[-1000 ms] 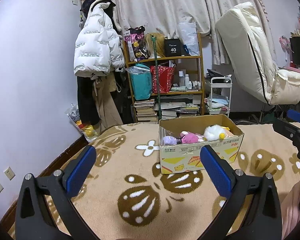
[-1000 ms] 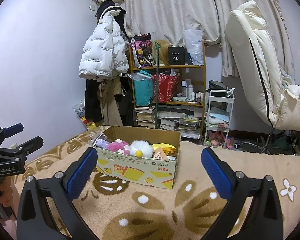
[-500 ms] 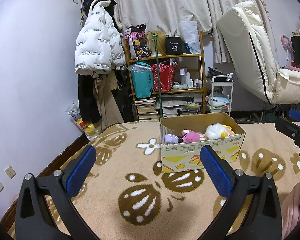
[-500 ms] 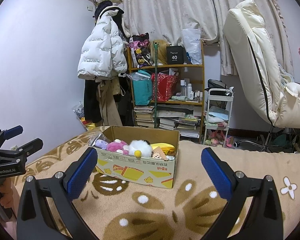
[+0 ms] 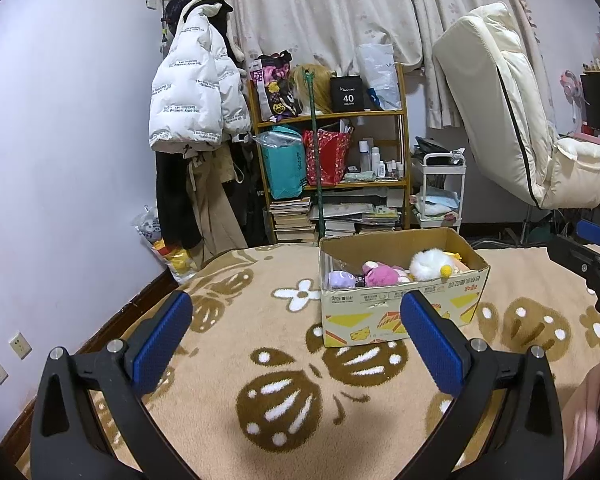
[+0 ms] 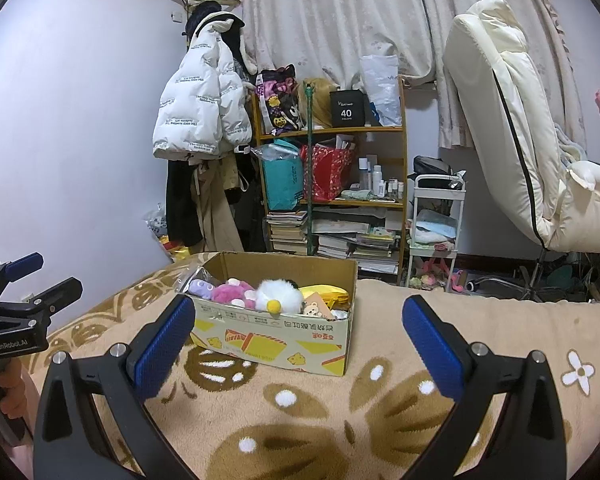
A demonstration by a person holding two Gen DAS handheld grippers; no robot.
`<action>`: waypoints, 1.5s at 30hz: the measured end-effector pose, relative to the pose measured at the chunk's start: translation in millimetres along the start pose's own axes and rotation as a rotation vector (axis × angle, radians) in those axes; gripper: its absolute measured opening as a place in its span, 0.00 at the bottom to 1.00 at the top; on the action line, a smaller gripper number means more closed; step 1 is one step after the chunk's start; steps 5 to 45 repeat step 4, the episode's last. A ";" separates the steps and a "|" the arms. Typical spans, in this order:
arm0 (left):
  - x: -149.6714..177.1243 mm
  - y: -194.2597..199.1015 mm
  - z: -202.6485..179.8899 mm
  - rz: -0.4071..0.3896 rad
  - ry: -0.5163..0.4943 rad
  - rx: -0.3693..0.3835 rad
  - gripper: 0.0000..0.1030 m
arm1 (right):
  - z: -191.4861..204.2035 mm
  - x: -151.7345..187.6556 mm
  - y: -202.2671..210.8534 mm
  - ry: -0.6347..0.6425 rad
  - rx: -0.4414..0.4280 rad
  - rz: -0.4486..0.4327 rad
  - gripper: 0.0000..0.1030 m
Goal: Organize soft objects
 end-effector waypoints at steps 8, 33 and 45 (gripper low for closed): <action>0.8 -0.9 -0.2 0.004 0.001 0.002 1.00 | -0.7 -1.4 -0.3 0.001 -0.003 -0.002 1.00; 0.8 -0.9 -0.2 0.004 0.001 0.002 1.00 | -0.7 -1.4 -0.3 0.001 -0.003 -0.002 1.00; 0.8 -0.9 -0.2 0.004 0.001 0.002 1.00 | -0.7 -1.4 -0.3 0.001 -0.003 -0.002 1.00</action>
Point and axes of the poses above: each gripper's, at about its wrist camera, not at the fingertips, and y roughly against the way its jaws point, z to its left, x to its underside, the point moved 5 cm from there along -y, roughly the way its jaws point, and after that the axes turned 13 degrees about -y, right-handed, at the moved point
